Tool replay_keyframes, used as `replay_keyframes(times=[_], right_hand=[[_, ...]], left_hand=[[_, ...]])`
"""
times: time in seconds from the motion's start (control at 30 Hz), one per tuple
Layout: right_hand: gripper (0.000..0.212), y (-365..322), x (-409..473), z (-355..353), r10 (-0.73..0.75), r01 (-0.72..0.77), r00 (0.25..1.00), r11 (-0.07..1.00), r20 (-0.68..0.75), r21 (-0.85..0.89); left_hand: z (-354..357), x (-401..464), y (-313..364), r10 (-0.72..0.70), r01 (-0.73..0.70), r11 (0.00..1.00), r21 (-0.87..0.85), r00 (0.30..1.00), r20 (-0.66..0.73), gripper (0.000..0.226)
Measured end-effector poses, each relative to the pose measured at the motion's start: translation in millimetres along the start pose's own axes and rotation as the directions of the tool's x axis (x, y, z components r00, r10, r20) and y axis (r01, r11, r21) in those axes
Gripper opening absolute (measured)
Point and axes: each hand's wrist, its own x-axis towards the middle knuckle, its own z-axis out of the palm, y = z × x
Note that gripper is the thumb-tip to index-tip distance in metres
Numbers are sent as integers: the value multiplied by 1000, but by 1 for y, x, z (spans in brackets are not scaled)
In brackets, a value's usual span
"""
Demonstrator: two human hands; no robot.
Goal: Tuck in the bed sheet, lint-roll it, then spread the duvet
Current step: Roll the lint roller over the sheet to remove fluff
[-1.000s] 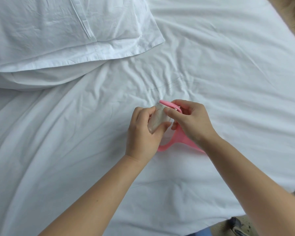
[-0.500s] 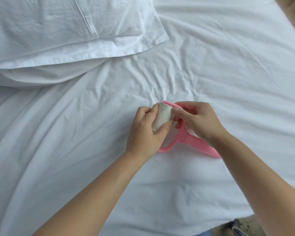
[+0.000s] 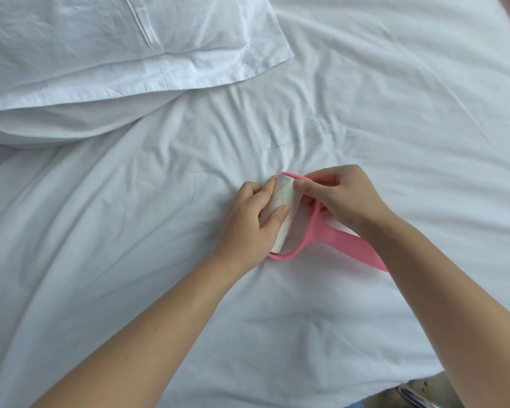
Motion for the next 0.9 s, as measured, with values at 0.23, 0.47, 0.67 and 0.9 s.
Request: replay_keyframes(times=[0.23, 0.47, 0.67, 0.9], right_hand=[[28, -3, 5, 3, 22, -24, 1000, 998, -21, -56], [40, -4, 4, 8, 43, -50, 996, 993, -72, -106], [20, 3, -11, 0, 39, -41, 999, 992, 21, 118], [16, -1, -13, -6, 2, -22, 992, 987, 130, 156]], left_hand=[[2, 2, 1, -8, 8, 999, 50, 1000, 6, 61], [1, 0, 6, -24, 23, 998, 66, 1000, 2, 55], [-5, -3, 13, -56, 54, 996, 69, 998, 21, 60], [-16, -3, 17, -155, 155, 986, -56, 988, 3, 34]])
